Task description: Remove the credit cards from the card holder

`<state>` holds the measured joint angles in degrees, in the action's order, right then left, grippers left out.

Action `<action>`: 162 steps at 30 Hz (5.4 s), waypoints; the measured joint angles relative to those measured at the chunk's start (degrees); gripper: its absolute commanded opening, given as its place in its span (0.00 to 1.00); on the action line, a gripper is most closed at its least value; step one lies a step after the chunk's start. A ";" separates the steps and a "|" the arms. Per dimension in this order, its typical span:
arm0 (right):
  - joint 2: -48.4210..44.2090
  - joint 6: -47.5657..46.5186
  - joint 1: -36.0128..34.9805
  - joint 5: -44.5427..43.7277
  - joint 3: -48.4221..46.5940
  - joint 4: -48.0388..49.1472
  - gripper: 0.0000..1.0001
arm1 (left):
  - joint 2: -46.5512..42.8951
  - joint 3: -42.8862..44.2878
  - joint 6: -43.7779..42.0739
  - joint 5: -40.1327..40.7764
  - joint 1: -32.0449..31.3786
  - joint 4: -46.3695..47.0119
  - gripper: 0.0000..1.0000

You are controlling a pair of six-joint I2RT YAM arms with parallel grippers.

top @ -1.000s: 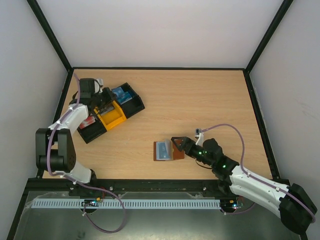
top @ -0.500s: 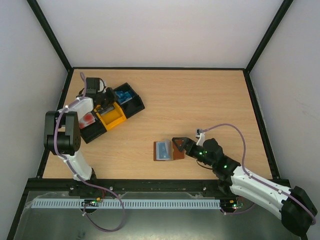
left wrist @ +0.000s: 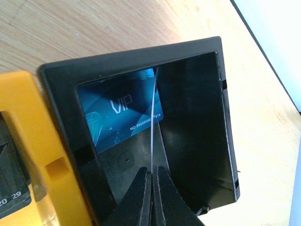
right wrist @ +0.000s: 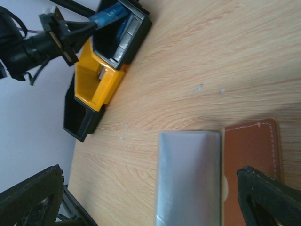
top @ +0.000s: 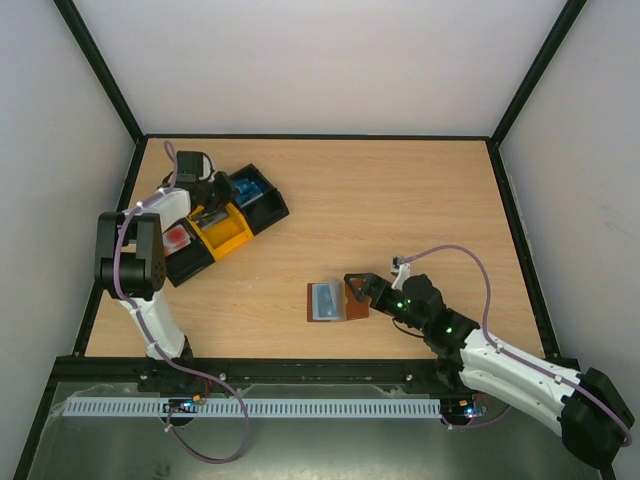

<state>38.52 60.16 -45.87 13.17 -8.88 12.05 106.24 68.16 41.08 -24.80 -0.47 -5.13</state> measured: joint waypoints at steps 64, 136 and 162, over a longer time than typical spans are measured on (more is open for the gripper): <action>20.50 1.55 -10.62 -8.17 -15.30 -13.77 0.85 | -38.75 -35.45 -1.11 -4.11 -24.94 2.78 0.70; 21.40 1.86 -12.94 -17.90 -4.09 -9.79 0.18 | -13.03 -44.89 21.14 -8.87 -42.49 49.66 0.76; 20.13 2.03 -12.94 -17.84 -2.78 -8.68 0.18 | -11.32 -43.82 23.98 -9.86 -44.76 52.81 0.76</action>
<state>58.65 62.19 -58.81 -4.67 -11.66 3.38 94.91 24.34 65.06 -34.65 -45.23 47.68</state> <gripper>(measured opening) 0.177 0.757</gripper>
